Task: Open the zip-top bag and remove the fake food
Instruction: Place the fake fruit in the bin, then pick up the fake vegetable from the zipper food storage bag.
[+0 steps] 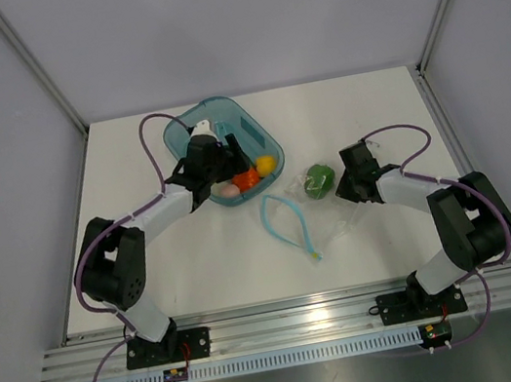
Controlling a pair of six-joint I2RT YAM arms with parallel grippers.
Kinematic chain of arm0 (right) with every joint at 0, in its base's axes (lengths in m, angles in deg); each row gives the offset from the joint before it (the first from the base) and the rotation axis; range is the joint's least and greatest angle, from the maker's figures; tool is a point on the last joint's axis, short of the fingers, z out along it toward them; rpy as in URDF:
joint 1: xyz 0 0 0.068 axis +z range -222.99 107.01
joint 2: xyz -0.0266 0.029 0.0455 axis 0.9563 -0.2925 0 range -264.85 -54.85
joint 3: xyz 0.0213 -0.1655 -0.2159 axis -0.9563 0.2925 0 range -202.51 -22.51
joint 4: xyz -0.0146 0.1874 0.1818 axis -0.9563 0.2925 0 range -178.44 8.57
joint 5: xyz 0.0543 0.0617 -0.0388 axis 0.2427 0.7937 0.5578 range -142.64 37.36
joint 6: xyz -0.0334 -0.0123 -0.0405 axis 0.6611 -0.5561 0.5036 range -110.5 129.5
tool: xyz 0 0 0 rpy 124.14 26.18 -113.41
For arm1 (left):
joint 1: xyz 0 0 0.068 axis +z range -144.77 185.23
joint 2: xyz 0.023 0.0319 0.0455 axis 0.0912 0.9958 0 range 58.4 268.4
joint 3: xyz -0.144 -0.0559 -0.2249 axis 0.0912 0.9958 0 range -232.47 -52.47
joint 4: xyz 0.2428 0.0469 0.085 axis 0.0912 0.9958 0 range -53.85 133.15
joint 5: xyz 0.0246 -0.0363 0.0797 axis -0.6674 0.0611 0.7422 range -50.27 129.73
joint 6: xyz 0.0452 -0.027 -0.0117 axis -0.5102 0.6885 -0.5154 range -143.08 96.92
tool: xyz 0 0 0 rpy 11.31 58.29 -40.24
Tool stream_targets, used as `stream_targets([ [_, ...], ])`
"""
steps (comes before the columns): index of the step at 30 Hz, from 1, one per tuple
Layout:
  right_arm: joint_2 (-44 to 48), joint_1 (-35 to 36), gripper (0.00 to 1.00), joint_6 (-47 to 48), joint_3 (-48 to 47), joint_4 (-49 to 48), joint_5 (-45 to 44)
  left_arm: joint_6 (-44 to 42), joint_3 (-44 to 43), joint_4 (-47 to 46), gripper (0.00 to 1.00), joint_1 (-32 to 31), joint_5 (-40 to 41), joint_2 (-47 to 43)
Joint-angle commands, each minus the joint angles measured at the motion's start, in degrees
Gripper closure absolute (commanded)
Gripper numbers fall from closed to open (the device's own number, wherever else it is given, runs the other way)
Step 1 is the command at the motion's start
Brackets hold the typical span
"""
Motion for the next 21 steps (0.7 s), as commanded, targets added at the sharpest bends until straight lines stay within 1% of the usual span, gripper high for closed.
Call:
stream_targets([
  [1,1.55,0.35,1.00,0.67,-0.10,-0.71,0.51,-0.74,1.65,-4.89,0.08,0.48,-1.37,-1.60],
  [4,1.81,0.26,1.00,0.76,-0.10,-0.54,-0.01,-1.44,2.80,-5.25,0.02,0.48,-1.20,-3.71],
  [6,1.81,0.26,1.00,0.76,-0.10,-0.54,-0.10,-1.45,4.11,-5.34,0.01,0.48,-0.32,-6.34],
  [9,1.72,0.26,1.00,1.02,-0.36,-0.54,-0.01,0.48,9.29,-9.72,0.01,0.39,0.21,-11.35],
  [13,1.72,0.26,1.00,0.85,-0.45,-0.62,-0.01,4.00,16.33,-15.52,0.05,0.13,1.17,-17.68],
  [18,1.72,0.26,1.00,0.58,-0.45,-0.71,-0.10,5.76,25.46,-21.15,0.07,-3.82,5.91,-26.81],
  [19,1.72,0.26,1.00,0.58,-0.54,-0.80,-0.01,6.02,28.18,-22.55,0.07,-5.83,7.75,-28.05],
  [21,1.72,0.35,1.00,0.58,-0.45,-0.80,-0.10,5.86,30.56,-24.23,0.09,-8.04,9.52,-30.07],
])
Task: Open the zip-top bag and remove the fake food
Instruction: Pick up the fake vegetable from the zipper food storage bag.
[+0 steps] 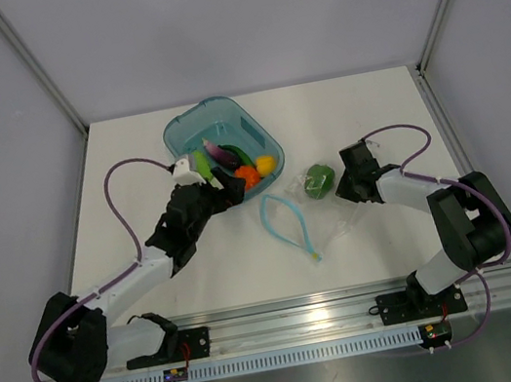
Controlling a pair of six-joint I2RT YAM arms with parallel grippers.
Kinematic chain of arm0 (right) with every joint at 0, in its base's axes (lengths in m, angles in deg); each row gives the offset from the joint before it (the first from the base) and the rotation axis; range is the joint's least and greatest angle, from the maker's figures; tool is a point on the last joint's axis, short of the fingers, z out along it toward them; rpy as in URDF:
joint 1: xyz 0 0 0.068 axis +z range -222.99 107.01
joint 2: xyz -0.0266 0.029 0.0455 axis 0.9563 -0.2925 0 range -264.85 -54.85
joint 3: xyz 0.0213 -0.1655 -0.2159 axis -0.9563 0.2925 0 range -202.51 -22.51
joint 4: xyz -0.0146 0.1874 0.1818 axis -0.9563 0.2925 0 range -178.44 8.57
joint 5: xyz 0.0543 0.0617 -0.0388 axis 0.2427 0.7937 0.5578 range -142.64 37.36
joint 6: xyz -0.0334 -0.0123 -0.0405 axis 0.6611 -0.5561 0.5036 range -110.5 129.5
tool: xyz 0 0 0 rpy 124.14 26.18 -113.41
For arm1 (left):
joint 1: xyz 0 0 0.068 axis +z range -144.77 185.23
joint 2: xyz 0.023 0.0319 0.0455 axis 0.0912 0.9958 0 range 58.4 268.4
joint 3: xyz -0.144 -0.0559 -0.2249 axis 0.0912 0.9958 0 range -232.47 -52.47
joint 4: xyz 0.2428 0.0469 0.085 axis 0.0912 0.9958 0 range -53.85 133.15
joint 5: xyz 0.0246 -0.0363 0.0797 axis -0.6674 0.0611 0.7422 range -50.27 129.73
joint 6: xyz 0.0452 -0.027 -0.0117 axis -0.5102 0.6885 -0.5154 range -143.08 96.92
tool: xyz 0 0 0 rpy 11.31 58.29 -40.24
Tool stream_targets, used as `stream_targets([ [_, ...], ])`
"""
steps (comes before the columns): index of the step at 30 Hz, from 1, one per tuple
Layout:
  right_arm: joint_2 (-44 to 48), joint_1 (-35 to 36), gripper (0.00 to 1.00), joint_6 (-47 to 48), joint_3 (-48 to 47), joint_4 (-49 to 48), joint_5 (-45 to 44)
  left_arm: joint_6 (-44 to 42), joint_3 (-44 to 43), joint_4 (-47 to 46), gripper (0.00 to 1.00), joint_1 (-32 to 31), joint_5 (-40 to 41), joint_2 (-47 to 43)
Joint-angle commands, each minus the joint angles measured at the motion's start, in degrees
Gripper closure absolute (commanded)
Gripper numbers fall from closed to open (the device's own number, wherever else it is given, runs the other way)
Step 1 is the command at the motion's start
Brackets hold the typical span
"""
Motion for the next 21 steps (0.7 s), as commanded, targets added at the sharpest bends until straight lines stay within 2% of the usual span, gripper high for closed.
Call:
stream_targets([
  [1,1.81,0.26,1.00,0.56,-0.45,-0.71,0.01,0.83,5.36,-8.32,0.09,-5.89,7.72,-5.29],
  [4,1.99,0.35,1.00,0.64,-0.37,-0.62,-0.25,0.04,8.19,-9.03,0.11,-12.22,12.82,-8.81],
  [9,2.16,0.35,1.00,0.65,-0.37,-0.62,-0.43,-1.46,12.41,-9.47,0.14,-19.18,16.36,-10.93],
  [12,2.16,0.35,1.00,0.82,-0.37,-0.54,-0.43,-3.21,13.99,-10.25,0.18,-21.99,17.33,-10.50],
  [15,2.16,0.26,1.00,0.82,-0.37,-0.71,-0.43,-5.59,15.40,-13.77,0.27,-23.76,16.98,-9.01],
  [21,1.99,0.35,1.00,0.91,-0.45,-0.80,-0.08,-8.14,13.74,-19.03,0.28,-25.52,14.17,-1.47],
])
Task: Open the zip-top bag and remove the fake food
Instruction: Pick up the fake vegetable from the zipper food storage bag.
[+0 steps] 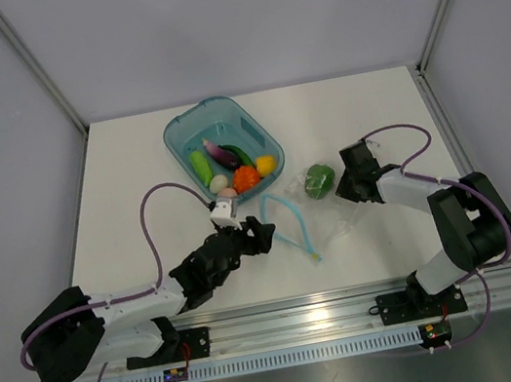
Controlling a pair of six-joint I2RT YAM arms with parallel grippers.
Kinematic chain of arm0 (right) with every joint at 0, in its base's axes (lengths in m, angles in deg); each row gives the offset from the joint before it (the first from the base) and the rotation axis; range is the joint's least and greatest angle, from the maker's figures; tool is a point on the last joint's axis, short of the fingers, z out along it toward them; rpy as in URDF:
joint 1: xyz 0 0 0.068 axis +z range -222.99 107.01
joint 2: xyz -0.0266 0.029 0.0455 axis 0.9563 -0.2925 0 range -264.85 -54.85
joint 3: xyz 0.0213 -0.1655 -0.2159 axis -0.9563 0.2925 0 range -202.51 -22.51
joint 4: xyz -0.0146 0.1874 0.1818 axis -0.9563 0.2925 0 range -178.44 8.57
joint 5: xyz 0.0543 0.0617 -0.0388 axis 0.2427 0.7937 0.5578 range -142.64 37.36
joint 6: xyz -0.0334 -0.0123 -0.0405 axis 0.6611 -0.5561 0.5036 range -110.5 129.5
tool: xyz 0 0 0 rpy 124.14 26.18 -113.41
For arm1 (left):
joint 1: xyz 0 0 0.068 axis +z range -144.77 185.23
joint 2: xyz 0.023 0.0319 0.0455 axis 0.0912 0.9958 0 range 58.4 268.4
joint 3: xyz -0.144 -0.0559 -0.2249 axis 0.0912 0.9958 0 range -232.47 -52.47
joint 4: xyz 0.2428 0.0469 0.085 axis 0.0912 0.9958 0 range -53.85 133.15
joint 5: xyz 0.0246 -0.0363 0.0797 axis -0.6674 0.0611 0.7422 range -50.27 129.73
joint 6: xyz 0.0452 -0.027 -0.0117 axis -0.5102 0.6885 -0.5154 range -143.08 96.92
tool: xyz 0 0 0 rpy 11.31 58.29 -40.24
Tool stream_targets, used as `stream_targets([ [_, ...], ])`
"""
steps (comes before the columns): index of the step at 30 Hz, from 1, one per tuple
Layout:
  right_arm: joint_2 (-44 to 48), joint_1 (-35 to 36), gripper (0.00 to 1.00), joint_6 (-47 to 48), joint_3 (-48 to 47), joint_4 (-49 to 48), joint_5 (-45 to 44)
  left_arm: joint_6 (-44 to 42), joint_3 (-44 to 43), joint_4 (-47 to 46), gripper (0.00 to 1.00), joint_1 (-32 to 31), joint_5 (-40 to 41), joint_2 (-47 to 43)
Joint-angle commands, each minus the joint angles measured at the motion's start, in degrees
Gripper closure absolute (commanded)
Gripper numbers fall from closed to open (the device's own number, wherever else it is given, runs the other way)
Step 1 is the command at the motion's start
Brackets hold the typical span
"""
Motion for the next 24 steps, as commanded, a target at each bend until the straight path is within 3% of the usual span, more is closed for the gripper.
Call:
stream_targets([
  [1,1.77,0.26,1.00,0.89,-0.37,-0.80,-0.06,-2.98,-1.61,-8.60,0.28,-0.76,-0.69,4.80],
  [10,4.40,0.35,1.00,1.07,0.33,-0.45,-0.85,-0.87,-6.17,-19.67,0.28,-1.11,-4.84,22.55],
  [24,6.86,0.35,1.00,2.64,1.39,-1.15,-0.58,-5.18,-9.87,-33.29,0.28,-1.55,-6.77,33.81],
])
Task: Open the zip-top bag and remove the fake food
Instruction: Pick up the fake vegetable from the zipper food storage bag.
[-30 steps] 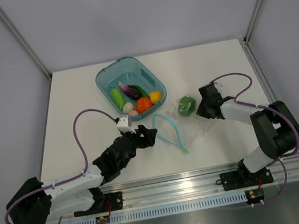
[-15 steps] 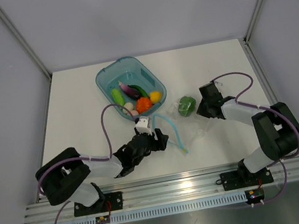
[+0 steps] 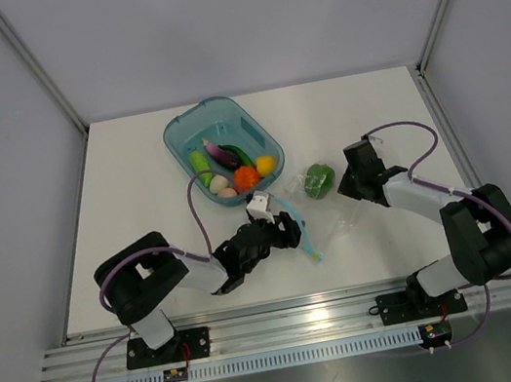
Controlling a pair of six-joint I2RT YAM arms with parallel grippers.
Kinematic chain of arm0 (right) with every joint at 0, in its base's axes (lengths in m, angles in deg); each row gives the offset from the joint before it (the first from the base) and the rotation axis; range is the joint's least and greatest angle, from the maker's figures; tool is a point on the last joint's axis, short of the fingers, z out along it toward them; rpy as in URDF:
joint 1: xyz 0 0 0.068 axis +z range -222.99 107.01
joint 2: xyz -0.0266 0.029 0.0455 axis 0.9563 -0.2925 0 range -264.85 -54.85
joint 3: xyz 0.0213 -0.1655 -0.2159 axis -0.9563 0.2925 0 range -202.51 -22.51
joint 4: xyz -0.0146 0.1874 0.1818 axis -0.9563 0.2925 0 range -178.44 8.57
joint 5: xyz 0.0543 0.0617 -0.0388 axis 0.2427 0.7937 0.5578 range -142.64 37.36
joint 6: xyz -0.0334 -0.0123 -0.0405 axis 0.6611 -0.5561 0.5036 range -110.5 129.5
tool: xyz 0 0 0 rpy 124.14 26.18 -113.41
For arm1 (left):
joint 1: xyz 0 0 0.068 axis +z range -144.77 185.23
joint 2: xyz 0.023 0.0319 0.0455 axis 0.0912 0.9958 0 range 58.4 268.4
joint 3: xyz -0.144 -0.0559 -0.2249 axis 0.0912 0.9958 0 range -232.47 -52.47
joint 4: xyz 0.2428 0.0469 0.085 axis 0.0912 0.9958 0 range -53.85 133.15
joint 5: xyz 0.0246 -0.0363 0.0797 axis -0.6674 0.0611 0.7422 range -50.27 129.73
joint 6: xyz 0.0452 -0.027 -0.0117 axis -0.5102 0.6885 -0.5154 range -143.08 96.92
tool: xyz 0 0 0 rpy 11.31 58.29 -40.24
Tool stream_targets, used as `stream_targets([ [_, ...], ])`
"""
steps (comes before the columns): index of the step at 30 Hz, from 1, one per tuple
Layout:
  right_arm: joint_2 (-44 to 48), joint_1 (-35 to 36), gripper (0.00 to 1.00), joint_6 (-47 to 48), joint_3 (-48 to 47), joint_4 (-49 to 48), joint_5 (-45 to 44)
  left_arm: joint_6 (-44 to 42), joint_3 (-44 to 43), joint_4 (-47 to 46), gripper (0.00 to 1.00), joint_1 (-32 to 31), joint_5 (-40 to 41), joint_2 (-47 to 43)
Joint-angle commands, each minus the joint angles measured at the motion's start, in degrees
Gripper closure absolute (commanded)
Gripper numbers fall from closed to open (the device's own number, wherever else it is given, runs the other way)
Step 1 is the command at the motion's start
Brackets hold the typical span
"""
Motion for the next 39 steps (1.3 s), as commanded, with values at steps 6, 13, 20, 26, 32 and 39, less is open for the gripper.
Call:
stream_targets([
  [6,8.42,0.26,0.98,1.95,3.43,-3.58,-2.41,2.79,0.74,-15.71,0.25,-0.24,-0.03,4.43],
  [13,13.62,0.26,0.82,2.12,3.80,-8.16,3.38,12.63,-2.95,-10.98,0.23,0.03,-1.44,6.01],
  [20,5.98,0.26,0.56,6.87,-6.22,-3.42,4.27,25.55,-4.09,-11.94,0.21,0.99,-4.25,9.79],
  [26,-2.11,0.35,0.45,6.96,-12.11,-3.33,3.84,28.82,-5.59,-13.61,0.21,1.17,-5.05,14.27],
  [32,-10.46,0.26,0.38,7.49,-19.40,0.80,1.02,29.43,-6.46,-14.93,0.21,2.13,-4.96,17.44],
  [39,-14.59,0.44,0.32,7.05,-20.37,0.19,0.49,29.79,-6.55,-16.60,0.21,3.19,-5.40,19.20],
])
